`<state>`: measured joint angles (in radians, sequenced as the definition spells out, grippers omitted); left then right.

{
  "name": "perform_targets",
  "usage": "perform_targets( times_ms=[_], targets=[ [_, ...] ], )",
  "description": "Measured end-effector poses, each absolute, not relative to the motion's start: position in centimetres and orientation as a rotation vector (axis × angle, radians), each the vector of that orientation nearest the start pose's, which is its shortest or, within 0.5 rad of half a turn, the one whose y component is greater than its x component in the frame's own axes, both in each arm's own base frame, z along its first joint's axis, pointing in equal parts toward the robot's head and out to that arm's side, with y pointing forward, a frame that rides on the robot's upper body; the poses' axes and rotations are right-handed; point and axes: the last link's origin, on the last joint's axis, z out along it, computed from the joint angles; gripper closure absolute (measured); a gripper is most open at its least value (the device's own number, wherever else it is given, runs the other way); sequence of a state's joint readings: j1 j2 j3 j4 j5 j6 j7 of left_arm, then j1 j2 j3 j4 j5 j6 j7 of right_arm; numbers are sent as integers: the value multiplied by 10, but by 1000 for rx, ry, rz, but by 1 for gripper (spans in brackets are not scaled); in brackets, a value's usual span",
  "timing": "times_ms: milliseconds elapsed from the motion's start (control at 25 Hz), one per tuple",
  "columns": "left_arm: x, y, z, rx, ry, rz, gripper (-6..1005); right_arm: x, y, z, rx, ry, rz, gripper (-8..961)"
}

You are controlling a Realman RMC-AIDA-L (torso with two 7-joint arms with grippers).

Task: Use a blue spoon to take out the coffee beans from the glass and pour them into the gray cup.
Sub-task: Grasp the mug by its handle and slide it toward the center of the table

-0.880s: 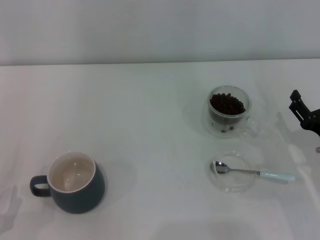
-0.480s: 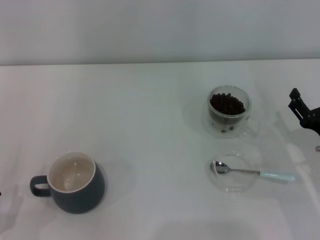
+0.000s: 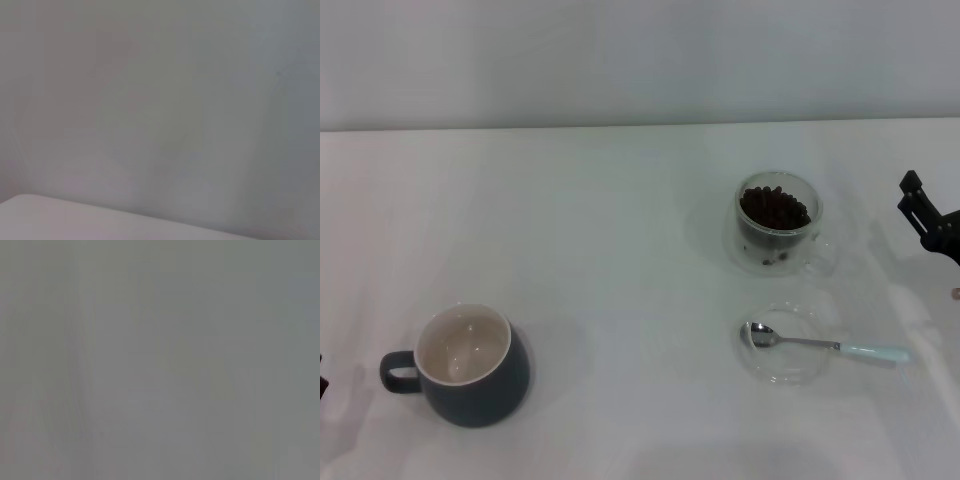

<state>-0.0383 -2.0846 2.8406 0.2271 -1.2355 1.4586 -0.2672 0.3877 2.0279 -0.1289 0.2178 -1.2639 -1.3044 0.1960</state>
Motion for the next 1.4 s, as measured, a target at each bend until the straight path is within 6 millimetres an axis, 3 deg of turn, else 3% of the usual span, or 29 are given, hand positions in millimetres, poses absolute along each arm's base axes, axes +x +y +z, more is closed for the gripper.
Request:
perform_targets(
  times_ms=[440, 680, 1040, 1400],
  targets=[
    [-389, 141, -17, -1485, -738, -730, 115, 356, 288, -7, -1513, 653, 739, 96],
    [-394, 129, -13, -1567, -692, -680, 115, 357, 286, -6, -1509, 649, 740, 97],
    [-385, 150, -29, -1786, -630, -665, 116, 355, 288, -6, -1510, 643, 746, 96],
    [-385, 161, -38, -1849, -637, -632, 115, 354, 287, -8, -1511, 651, 750, 97]
  ],
)
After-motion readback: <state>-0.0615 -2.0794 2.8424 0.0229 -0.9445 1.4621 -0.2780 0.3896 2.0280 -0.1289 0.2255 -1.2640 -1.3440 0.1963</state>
